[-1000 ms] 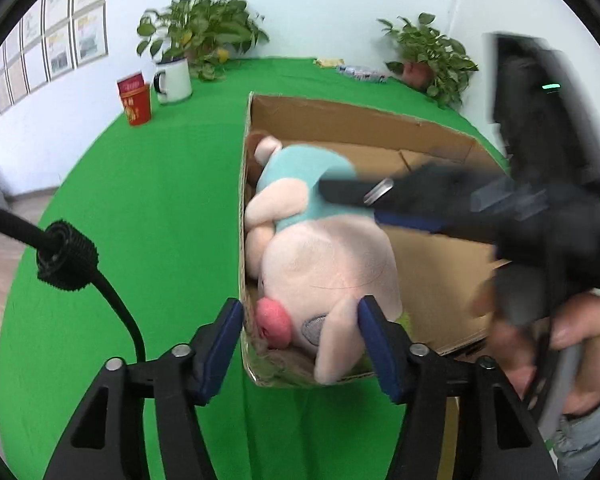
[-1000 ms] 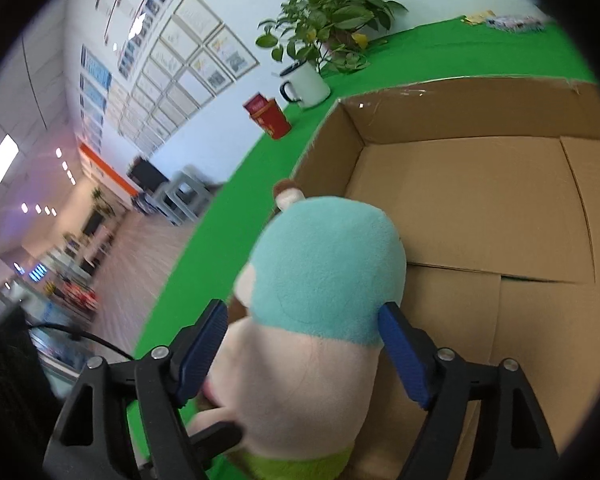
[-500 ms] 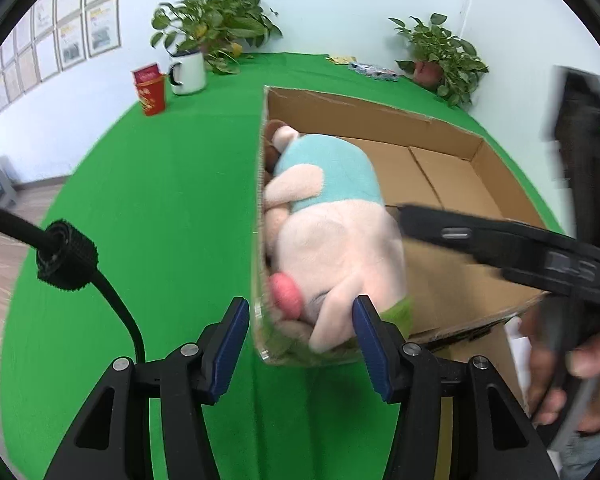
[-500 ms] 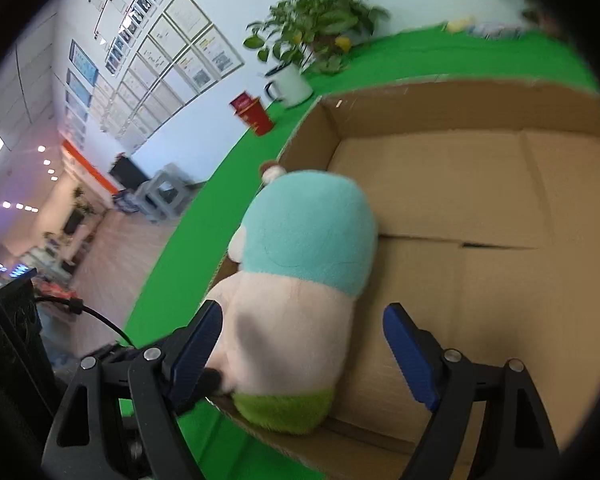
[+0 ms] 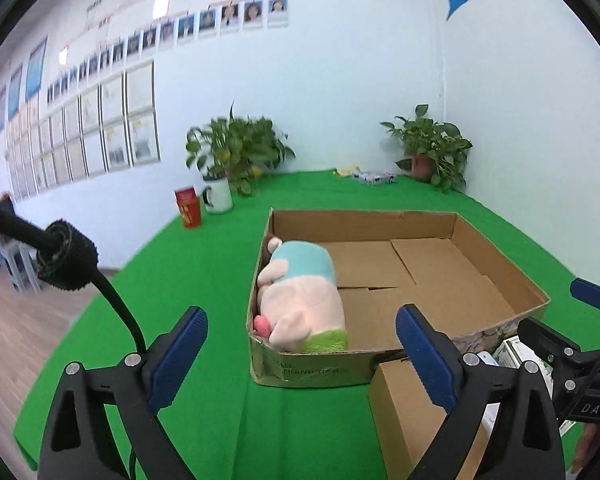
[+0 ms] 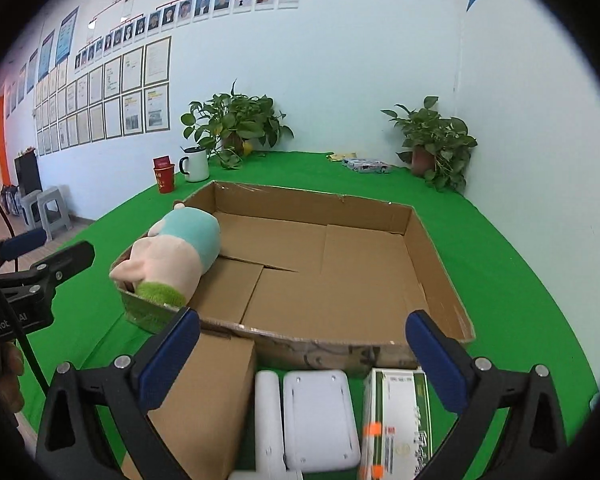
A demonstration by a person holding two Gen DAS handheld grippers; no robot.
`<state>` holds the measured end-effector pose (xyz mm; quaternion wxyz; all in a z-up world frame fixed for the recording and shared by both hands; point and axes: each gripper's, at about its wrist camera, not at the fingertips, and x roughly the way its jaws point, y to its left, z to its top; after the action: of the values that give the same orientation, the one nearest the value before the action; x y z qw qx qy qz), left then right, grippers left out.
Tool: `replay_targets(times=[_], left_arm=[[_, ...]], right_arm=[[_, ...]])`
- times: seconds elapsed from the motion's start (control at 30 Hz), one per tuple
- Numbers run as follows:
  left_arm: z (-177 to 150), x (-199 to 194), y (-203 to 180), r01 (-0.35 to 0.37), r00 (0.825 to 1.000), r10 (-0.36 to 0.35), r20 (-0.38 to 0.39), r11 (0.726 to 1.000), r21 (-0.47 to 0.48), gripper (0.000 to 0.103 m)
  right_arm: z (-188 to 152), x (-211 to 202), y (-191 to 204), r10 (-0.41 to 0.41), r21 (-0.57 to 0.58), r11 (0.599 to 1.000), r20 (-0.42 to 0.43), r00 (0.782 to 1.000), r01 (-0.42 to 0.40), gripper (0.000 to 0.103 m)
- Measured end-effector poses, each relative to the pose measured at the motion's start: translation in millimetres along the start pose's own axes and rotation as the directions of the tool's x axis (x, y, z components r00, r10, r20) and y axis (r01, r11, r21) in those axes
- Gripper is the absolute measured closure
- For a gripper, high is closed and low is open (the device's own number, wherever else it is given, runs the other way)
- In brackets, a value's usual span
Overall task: Organize objects
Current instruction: 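Withdraw both grippers from the box and move toward the long brown box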
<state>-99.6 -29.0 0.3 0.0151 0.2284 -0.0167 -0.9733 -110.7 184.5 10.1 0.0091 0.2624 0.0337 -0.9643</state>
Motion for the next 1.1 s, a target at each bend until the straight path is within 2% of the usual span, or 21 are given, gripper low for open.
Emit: replay_targets(times=[0.17,0.3,0.43,0.53,0.67,0.77,0.83,0.93,1.1], left_arm=[[-5,-32,-23,0.031,0.999,-0.030,0.027,0.999,-0.014,0.007],[-7,-51,-34,0.028,0.999,-0.028,0.022,0.999,-0.031,0.007],[-10,-72,-49,0.023,0.999,-0.022,0.039,0.999,-0.025,0.007],[-8,-84,-52,0.078,0.996,-0.075,0.057,0.996,-0.047,0.002],[-9,-108,-67,0.049,0.993,-0.047,0.111,0.999,-0.016,0.001],[-11,-120,-76,0.063,0.991,-0.063,0.119,0.998,-0.002,0.001],[-14,-125,-79,0.057,0.991,-0.054,0.120,0.998,-0.017,0.001],[-21,-136,-75,0.023,0.986,-0.010,0.164,0.997,-0.079,0.000],[-25,-140,-68,0.019,0.991,-0.005,0.135,0.995,-0.102,0.000]], right_arm=[[-15,-18,-11,0.015,0.030,0.999,0.004,1.000,-0.015,0.001],[-28,-34,-10,-0.023,-0.003,1.000,0.025,0.999,0.023,0.001],[-35,-46,-13,-0.025,-0.020,0.999,0.046,0.999,0.026,0.001],[-38,-54,-16,-0.033,-0.025,0.999,0.062,0.998,0.034,0.001],[-41,-63,-20,-0.039,-0.020,0.999,0.079,0.996,0.041,0.001],[-45,-68,-22,-0.037,-0.017,0.999,0.078,0.996,0.039,0.001],[-48,-71,-21,-0.035,-0.020,0.999,0.077,0.996,0.037,0.001],[-52,-76,-19,-0.038,-0.027,0.999,0.088,0.995,0.041,0.001],[-60,-75,-21,-0.040,-0.012,0.999,0.077,0.996,0.041,0.001]])
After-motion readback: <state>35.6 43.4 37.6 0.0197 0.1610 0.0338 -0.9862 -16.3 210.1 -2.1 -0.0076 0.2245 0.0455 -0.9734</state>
